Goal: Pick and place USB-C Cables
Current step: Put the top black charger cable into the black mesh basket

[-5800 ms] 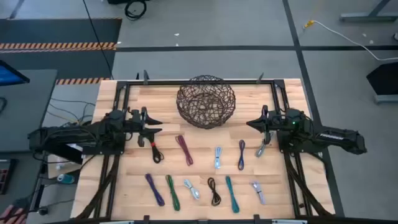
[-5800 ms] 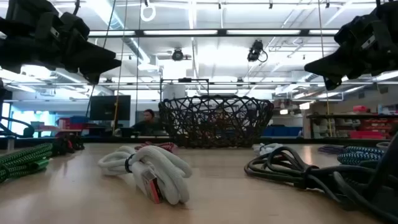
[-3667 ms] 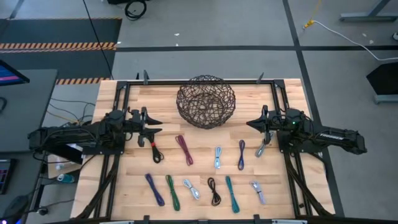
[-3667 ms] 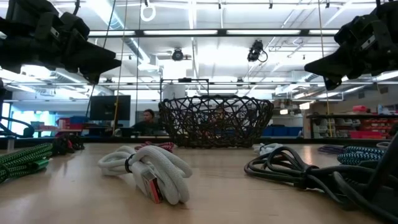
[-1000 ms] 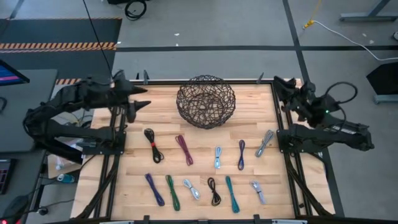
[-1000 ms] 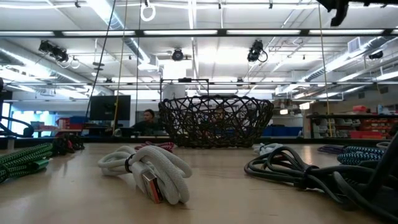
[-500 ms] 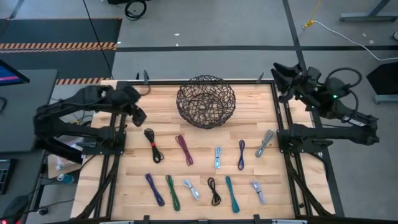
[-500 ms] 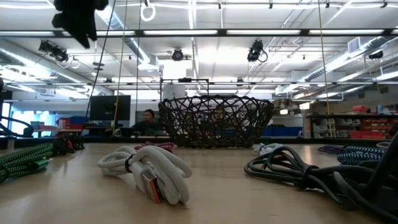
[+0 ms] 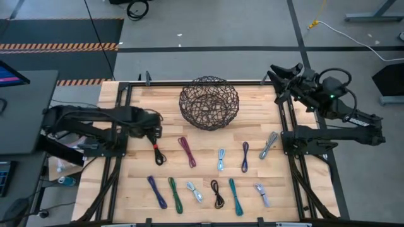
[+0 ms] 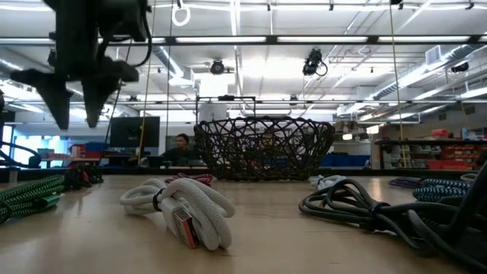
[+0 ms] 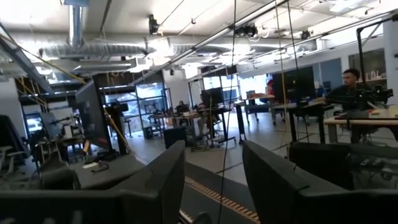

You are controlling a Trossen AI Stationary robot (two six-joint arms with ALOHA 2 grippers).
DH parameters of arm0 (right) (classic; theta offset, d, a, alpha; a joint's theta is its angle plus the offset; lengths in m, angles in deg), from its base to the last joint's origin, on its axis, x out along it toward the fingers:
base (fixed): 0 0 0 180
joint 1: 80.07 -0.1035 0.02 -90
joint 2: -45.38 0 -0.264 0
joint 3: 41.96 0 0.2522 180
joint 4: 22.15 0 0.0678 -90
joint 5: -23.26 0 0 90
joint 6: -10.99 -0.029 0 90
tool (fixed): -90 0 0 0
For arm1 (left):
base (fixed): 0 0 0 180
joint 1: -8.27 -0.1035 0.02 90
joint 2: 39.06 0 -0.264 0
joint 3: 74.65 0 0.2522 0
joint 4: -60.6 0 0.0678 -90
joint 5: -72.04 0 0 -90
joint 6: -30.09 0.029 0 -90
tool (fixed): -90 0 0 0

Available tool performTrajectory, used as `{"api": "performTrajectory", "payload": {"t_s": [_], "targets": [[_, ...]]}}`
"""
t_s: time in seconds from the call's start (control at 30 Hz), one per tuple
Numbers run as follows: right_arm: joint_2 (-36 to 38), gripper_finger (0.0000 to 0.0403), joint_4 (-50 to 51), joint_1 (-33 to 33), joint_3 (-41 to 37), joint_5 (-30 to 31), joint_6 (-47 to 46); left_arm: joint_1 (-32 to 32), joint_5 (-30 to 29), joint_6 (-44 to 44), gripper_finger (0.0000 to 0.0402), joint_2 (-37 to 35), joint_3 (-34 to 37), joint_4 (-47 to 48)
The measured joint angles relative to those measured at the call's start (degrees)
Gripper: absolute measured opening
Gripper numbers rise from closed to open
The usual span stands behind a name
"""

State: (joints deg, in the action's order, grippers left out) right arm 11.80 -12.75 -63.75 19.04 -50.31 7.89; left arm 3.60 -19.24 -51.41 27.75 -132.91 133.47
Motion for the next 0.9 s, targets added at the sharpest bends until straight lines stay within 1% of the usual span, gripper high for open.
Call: {"api": "performTrajectory", "payload": {"t_s": [0.1,0.17,0.23,0.33,0.47,0.6,0.73,0.9], "targets": [[0.0,0.0167,0.2,0.0,0.0,-0.2,0.6,1.8,1.2,-3.7,0.0233,1.1,3.7,-9.7],[0.0,0.0166,0.2,0.0,0.0,-1.4,0.7,2.6,1.2,-5.1,0.0233,2.1,5.2,-12.7],[0.0,0.0166,0.2,0.0,0.0,-2.8,0.7,3.0,1.2,-6.6,0.0233,3.0,5.7,-11.4],[0.0,0.0166,0.2,0.0,0.0,-4.5,0.7,3.1,1.2,-6.6,0.0233,3.5,5.7,-9.1],[0.0,0.0166,0.2,0.0,0.0,-6.0,0.3,3.3,0.6,-8.3,0.0233,3.4,5.7,-9.4],[0.0,0.0166,0.3,0.0,0.0,-6.1,0.3,3.3,-1.1,-10.7,0.0233,3.4,5.7,-9.4],[0.0,0.0166,0.3,0.0,0.0,-6.1,0.3,3.3,-3.5,-10.9,0.0233,3.4,5.7,-9.3],[0.0,0.0165,0.3,0.0,0.0,-6.1,0.3,3.3,-3.6,-10.9,0.0233,4.5,5.7,-9.1]]}}
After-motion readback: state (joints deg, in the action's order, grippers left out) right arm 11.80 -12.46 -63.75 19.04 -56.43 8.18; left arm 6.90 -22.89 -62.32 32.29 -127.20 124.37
